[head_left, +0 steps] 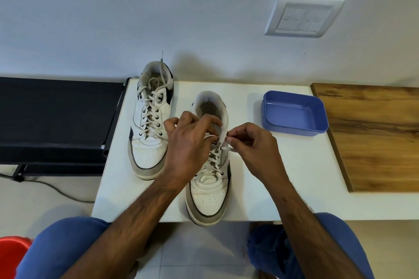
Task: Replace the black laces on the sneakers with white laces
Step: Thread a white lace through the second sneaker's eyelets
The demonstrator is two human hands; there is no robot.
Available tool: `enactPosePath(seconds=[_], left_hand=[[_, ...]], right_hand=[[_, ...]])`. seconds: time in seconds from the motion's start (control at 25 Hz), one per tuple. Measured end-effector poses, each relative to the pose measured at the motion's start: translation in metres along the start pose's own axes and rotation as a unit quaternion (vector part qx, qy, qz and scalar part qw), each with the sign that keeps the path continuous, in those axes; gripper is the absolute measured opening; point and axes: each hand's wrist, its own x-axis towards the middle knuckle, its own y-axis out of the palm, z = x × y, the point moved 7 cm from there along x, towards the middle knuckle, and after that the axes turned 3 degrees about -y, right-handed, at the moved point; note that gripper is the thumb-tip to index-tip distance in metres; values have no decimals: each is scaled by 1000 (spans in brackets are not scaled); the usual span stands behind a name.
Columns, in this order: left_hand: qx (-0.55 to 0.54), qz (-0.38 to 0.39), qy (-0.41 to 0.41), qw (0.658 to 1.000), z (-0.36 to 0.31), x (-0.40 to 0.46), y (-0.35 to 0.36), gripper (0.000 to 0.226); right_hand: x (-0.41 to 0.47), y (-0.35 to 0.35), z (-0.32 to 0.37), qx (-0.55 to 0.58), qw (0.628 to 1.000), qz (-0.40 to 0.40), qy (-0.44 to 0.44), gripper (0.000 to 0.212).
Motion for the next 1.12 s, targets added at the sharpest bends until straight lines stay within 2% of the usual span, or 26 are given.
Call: enactPosePath(seconds=[0.4, 0.68, 0.8, 0.96, 1.12], left_hand=[[5, 58, 95, 994, -3, 10, 9, 59], [-85, 128, 20, 988, 11, 13, 13, 47], [-102, 115, -13, 988, 13, 11, 16, 48], [-87, 99, -18, 991, 12, 9, 16, 43], [-118, 168, 8, 979, 18, 5, 16, 45]], right_hand=[[4, 4, 0, 31, 999, -1, -19, 15], [5, 4, 1, 28, 999, -2, -15, 14], [6, 6, -1, 37, 999, -12, -7, 13], [6, 6, -3, 47, 999, -22, -2, 12], [9, 7, -1, 29, 999, -10, -18, 10]])
